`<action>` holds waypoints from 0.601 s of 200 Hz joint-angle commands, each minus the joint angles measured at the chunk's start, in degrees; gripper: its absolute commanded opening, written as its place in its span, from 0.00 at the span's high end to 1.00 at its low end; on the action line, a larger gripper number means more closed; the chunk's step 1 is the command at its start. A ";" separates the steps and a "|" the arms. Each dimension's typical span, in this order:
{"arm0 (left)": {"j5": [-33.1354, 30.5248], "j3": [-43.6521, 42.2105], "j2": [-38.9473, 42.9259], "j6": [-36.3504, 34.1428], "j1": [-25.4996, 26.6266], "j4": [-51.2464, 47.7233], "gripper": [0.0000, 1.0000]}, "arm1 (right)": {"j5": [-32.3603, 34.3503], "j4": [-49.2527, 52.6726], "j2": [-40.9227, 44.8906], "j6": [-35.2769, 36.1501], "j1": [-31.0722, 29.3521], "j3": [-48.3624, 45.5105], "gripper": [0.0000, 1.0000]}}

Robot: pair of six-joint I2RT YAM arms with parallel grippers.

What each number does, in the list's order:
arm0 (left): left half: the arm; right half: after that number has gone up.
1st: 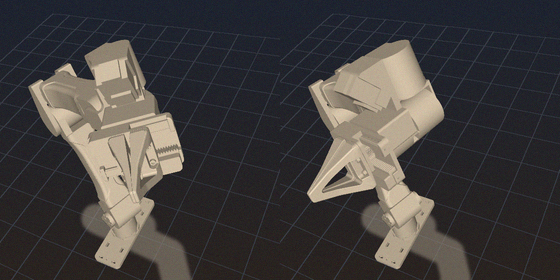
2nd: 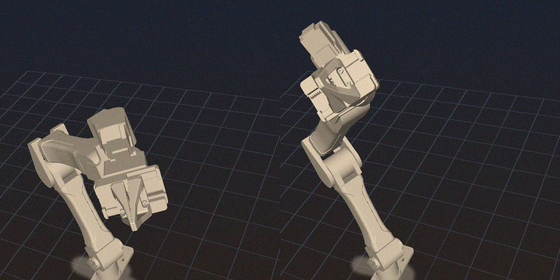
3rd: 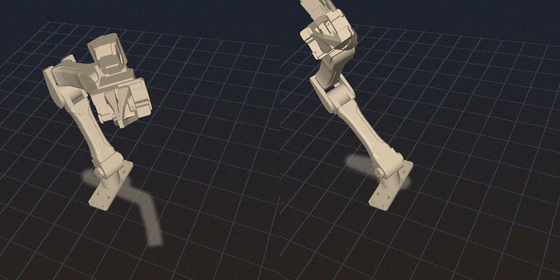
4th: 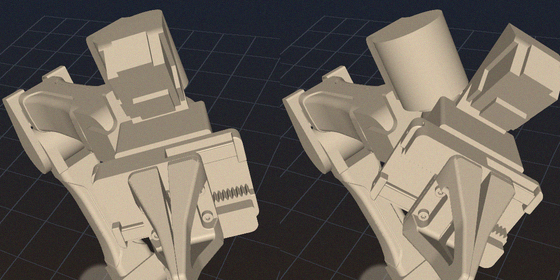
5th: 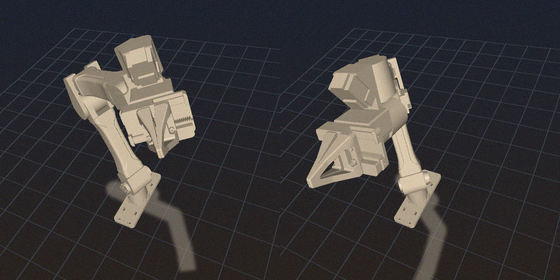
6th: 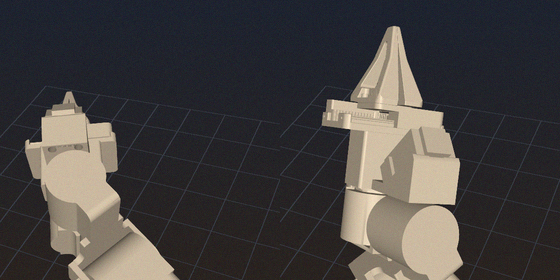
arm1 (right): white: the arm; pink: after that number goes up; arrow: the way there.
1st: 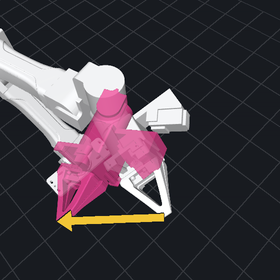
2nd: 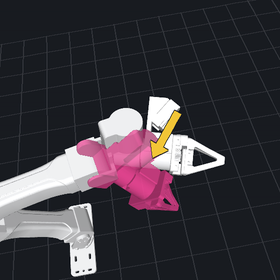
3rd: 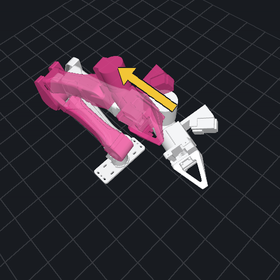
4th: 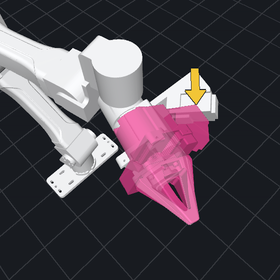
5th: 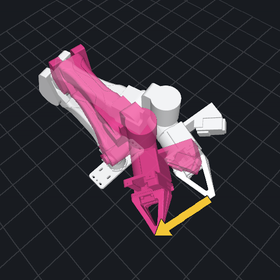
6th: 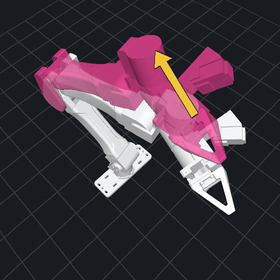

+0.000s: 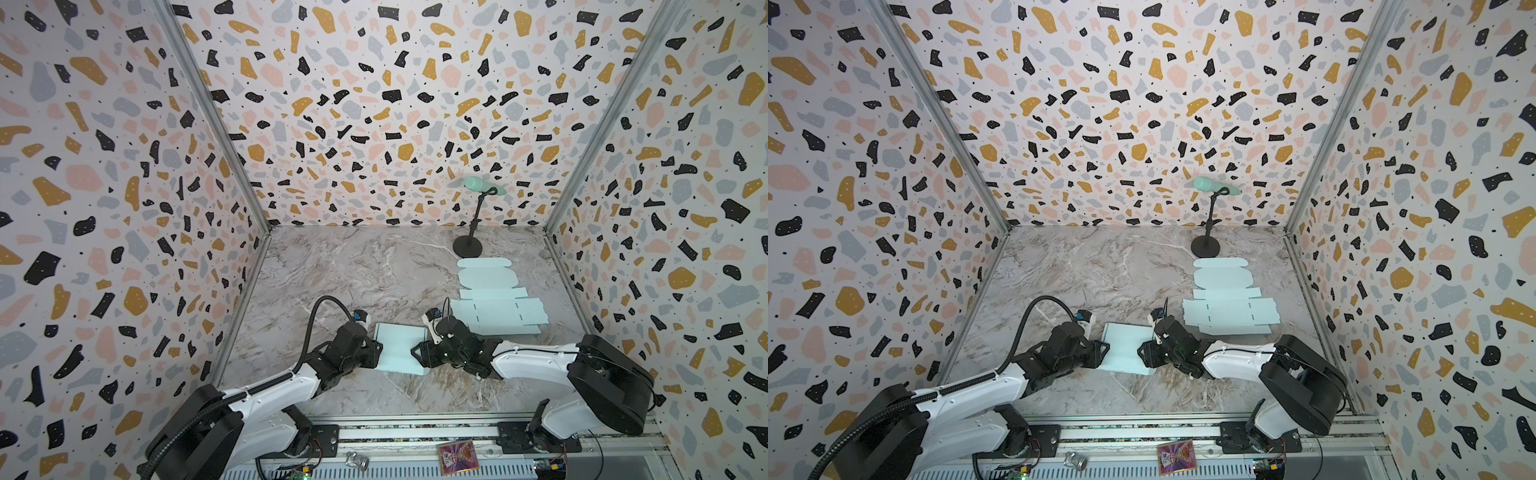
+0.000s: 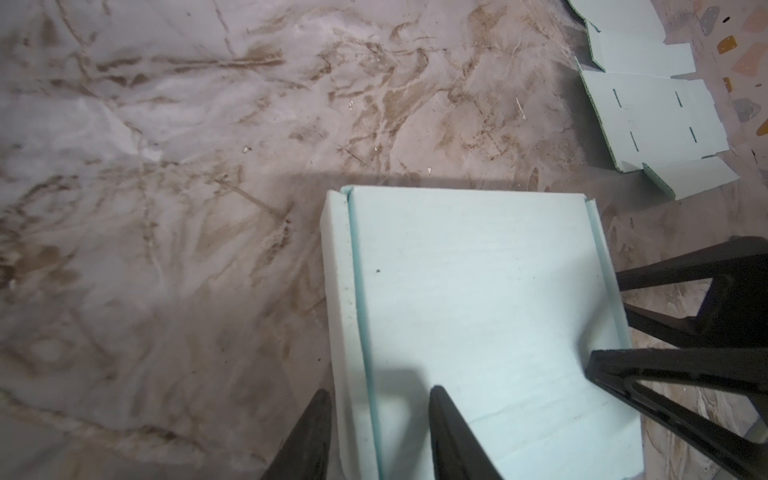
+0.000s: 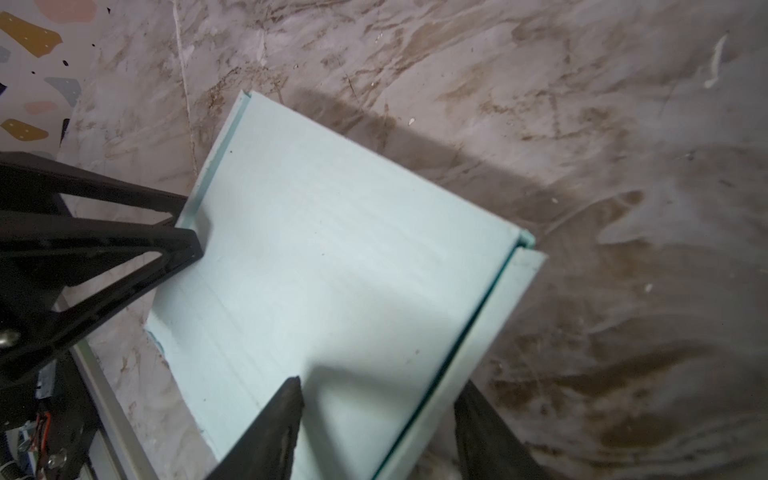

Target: Fold the paper box

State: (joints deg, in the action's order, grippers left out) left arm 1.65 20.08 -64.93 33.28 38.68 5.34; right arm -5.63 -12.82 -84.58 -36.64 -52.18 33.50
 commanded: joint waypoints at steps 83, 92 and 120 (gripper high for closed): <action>2.69 4.31 -8.19 -2.14 -2.86 3.63 0.65 | -7.07 -3.86 -8.33 3.35 4.80 8.87 0.42; 3.45 4.98 -9.13 -2.51 -3.74 3.97 0.65 | -7.43 -3.77 -9.13 3.66 5.13 9.86 0.42; 5.44 7.44 -12.10 -3.82 -6.60 4.91 0.66 | -8.51 -3.39 -11.98 4.90 6.59 13.67 0.42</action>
State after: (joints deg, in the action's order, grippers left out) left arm 3.44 25.41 -74.22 32.08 33.47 9.54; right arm -9.96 -15.25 -95.20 -33.98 -45.89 43.07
